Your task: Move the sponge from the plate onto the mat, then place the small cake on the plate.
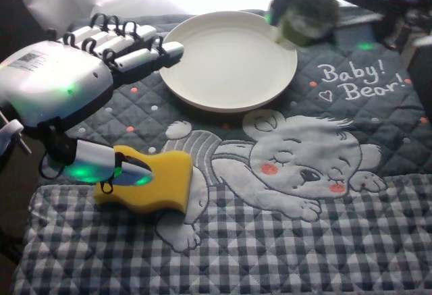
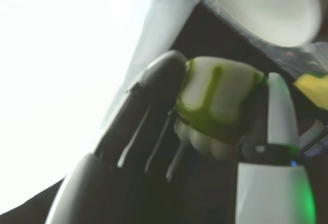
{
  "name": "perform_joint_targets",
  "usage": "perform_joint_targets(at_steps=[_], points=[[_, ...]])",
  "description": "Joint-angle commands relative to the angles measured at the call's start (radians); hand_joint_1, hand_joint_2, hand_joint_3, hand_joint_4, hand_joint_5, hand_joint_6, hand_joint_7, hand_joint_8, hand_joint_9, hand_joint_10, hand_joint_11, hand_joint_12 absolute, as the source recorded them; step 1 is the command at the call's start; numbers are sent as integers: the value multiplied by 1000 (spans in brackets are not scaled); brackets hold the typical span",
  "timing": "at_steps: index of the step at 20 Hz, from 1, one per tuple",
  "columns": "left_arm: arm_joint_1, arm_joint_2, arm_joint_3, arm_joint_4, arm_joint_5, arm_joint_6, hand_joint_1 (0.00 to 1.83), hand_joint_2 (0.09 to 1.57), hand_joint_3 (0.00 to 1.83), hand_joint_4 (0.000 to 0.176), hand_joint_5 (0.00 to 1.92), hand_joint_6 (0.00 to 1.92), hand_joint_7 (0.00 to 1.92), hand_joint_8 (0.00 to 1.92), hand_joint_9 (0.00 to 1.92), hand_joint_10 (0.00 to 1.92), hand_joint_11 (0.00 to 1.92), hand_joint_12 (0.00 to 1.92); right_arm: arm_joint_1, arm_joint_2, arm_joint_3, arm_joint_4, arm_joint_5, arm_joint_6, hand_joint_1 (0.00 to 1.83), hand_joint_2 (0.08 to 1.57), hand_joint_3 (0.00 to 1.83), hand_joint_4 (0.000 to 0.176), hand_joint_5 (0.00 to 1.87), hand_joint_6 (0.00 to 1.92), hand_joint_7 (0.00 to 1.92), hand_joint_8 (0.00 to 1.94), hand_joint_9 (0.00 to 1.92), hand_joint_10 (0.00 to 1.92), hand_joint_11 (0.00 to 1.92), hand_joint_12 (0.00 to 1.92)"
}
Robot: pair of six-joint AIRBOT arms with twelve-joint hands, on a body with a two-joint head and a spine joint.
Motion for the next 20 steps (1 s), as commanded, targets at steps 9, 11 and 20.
perform_joint_targets(at_steps=[9,11,20], points=[[-42,-41,7,51,-129,-7,694,879,3,0,732,64,603,116,558,132,62,1195,14,-260,194,49,-216,-1,1391,1058,4,0,1073,745,1097,668,1041,1076,839,998],[-49,-47,10,55,-122,-7,772,870,4,0,863,110,547,504,492,500,120,1198,14,-267,206,49,-230,-1,1177,1120,6,0,953,1007,834,382,849,273,494,1056],[-44,-56,14,51,-109,-15,728,866,0,0,609,783,259,1371,258,1592,232,1704,86,-204,161,-33,-235,-1,798,899,0,138,44,0,44,2,0,0,0,0]])
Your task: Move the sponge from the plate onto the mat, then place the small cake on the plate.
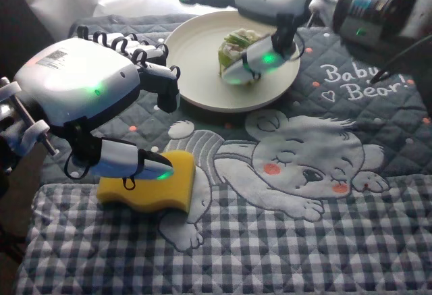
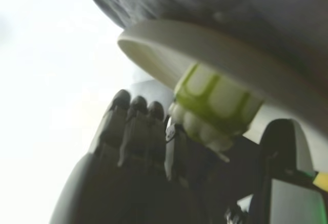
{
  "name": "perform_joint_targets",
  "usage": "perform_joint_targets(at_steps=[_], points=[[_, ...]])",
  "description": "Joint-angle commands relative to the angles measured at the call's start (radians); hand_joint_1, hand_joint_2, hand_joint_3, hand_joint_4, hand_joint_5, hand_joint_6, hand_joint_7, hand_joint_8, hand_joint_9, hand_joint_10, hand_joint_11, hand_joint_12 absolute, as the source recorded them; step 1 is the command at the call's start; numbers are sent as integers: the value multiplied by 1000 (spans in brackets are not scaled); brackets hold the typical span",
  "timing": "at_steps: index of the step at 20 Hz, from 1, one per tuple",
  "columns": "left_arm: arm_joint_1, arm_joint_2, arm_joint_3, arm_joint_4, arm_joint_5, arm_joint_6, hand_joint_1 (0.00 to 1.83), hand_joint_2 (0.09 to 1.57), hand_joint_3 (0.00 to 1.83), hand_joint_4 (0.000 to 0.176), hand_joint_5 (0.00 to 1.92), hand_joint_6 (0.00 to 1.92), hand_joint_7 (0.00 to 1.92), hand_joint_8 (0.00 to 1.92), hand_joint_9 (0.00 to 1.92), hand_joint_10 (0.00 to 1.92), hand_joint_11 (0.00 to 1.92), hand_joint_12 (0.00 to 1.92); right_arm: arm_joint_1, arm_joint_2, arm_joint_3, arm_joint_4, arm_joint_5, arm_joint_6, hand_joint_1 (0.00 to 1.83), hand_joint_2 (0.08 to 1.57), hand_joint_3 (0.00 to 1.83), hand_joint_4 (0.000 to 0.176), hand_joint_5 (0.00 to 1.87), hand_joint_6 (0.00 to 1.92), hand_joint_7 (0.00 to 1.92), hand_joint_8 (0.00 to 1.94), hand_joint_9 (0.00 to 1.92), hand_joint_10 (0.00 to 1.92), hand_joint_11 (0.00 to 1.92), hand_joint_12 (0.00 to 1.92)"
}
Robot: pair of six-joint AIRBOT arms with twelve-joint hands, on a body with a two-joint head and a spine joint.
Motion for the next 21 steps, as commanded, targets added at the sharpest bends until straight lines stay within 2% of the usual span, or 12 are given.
perform_joint_targets(at_steps=[1,5,6,7,8,9,12,14,15,17,18,21], points=[[-5,-6,3,7,-121,-4,719,865,0,0,603,806,229,1412,227,1630,205,1714,11,38,-7,17,110,0,779,889,0,172,2,0,2,0,0,0,0,0],[15,11,-8,-18,-170,-8,676,879,1,4,553,877,170,1476,157,1705,146,1817,12,209,-122,19,252,0,739,868,0,172,5,1,38,11,49,17,80,38],[28,25,-17,-29,-197,-9,647,890,2,0,534,883,188,1413,166,1590,117,1720,12,261,-154,24,290,0,749,862,4,159,10,11,42,26,79,3,15,306],[40,38,-27,-38,-226,-10,656,893,1,0,539,878,196,1396,139,1557,63,1699,11,302,-181,36,322,0,737,867,3,173,15,5,36,11,72,5,2,461],[59,60,-43,-48,-270,-16,713,882,0,0,601,836,301,1239,235,1349,115,1502,-13,364,-226,64,381,0,745,873,2,175,29,3,53,6,73,4,0,464],[75,76,-54,-50,-312,-32,734,881,0,0,617,820,330,1206,252,1340,140,1492,-51,405,-255,102,447,0,731,882,2,176,41,3,74,5,90,6,0,482],[131,128,-87,-50,-466,-89,772,883,2,0,705,645,386,1111,289,1243,129,1519,-237,538,-353,253,671,0,692,896,2,163,57,9,53,5,0,0,0,26],[169,155,-98,-50,-566,-154,737,899,0,0,726,522,466,941,337,1120,180,1440,-386,590,-400,376,832,0,650,893,0,157,94,6,90,4,45,6,40,24],[197,162,-96,-59,-617,-215,744,883,1,0,714,432,439,930,338,1082,161,1437,-478,610,-427,447,926,0,701,898,1,168,120,10,132,14,66,10,47,31],[268,156,-75,-94,-697,-335,828,894,1,0,692,247,419,862,359,1046,242,1247,-636,631,-477,561,1079,0,816,909,5,151,134,11,122,6,2,0,1,0],[299,148,-64,-114,-734,-389,829,906,1,0,619,160,400,726,327,863,148,1110,-698,633,-496,614,1146,0,796,916,7,128,124,5,124,5,13,5,0,0],[381,120,-32,-149,-869,-560,789,837,0,0,369,4,351,48,299,143,4,928,-881,638,-548,773,1327,0,818,891,0,151,170,18,150,11,47,15,0,0]])
